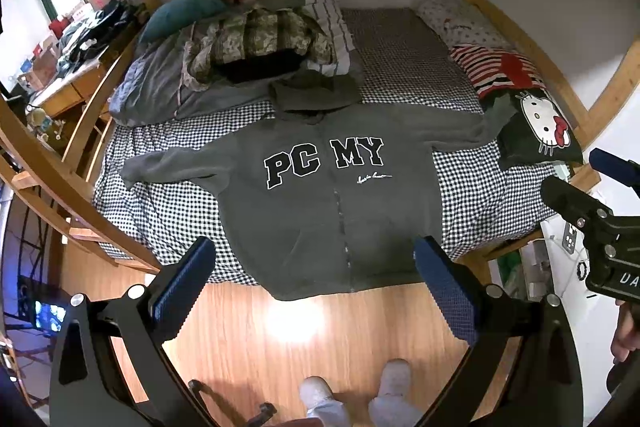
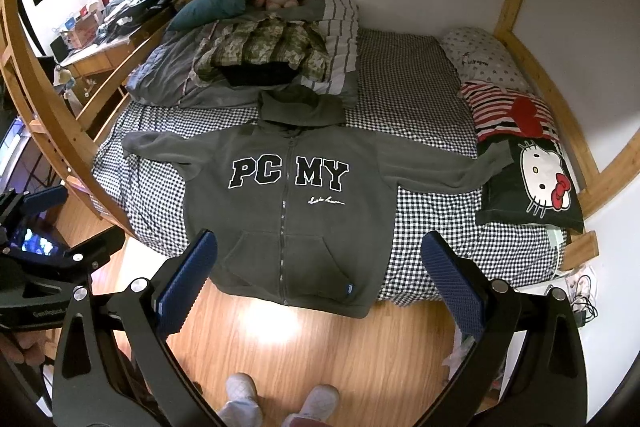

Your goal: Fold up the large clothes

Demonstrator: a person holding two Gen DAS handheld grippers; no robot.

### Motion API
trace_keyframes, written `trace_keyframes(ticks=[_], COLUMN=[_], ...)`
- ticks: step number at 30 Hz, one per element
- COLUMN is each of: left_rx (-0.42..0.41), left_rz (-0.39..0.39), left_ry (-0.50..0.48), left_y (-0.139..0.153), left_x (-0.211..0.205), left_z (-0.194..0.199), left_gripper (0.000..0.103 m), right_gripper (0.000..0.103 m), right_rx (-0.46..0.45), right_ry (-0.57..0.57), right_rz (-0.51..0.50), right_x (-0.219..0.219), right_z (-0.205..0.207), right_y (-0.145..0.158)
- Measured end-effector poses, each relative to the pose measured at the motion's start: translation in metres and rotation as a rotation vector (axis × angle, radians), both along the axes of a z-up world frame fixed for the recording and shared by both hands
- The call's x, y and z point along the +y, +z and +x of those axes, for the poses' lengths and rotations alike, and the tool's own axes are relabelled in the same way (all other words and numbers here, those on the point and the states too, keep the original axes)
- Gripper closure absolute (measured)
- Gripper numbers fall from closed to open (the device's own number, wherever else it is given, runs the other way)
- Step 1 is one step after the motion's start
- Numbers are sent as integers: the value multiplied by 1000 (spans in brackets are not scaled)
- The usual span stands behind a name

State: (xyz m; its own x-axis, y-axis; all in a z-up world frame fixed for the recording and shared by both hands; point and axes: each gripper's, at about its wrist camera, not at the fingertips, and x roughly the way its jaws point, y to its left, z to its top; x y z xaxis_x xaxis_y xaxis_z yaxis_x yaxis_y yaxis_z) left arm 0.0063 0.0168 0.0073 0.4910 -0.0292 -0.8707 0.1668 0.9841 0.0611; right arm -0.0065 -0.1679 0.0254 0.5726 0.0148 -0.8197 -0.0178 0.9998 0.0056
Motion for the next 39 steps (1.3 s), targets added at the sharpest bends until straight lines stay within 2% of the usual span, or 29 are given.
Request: trace_keyframes(ticks=[19,20,22,26,29,32,36,39], left_rx=[17,44,45,42,39,30,28,16], left_rz=[7,33,21,-61,-138,-213,-370,-439], left_ry=[3,41,67,154,226,295,404,467], left_y=[-5,-7,-11,-25,-46,-80,-146,-197], left_x=[-16,-17,-16,-7,8,32,88,134], left_z=[3,5,8,12,17,25,42,64], left_gripper=[5,5,5,5,5,5,5,5], right_gripper=[3,3,3,2,2,2,3,3], right_rx=[13,10,2,-16,-30,-62,-68,-69], right_ry=[-4,4,24,79,168,245,320,383], right_rz=[25,29,31,26,19,32,36,4], right_x=[-24,-27,-30,-35,-30,-22,5,43], right_z=[1,3,5,15,22,33,63,95], right_y=[-5,-6,-9,-24,-45,-74,-128,-166])
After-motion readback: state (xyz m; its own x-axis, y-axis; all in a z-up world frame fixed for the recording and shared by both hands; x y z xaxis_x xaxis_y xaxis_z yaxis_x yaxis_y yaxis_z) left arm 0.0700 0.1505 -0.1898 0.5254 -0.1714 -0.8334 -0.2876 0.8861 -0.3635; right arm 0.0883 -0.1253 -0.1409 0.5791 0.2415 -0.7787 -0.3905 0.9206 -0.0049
